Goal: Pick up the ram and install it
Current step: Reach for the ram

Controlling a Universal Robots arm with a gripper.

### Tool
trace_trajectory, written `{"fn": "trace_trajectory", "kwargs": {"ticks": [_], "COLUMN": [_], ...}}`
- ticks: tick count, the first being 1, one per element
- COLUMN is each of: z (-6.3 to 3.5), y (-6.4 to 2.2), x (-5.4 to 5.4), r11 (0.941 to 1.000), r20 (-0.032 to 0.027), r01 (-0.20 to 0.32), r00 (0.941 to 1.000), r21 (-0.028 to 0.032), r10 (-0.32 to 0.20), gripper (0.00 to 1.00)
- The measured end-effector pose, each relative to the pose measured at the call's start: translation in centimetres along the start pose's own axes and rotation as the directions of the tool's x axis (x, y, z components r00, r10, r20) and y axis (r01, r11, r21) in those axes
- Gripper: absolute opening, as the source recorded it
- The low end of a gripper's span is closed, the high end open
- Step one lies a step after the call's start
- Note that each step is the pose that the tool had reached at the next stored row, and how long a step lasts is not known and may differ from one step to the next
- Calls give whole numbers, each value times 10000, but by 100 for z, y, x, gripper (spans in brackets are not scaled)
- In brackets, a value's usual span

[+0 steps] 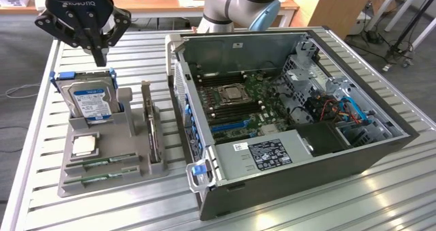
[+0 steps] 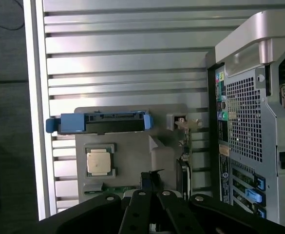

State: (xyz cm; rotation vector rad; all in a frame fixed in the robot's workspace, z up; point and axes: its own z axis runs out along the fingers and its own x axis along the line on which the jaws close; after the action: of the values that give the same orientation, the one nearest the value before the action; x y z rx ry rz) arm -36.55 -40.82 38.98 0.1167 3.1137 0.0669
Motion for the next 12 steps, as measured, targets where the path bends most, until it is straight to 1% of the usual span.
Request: {"fn": "trace_trajectory", "kwargs": {"ticks": [12], "z": [-9], "y": [-222], "x": [-2], "r11": [10000], "r20": [1], "r01": [1], "r00": [10000], "r21": [3], "r10": [-1], "gripper": [11]}}
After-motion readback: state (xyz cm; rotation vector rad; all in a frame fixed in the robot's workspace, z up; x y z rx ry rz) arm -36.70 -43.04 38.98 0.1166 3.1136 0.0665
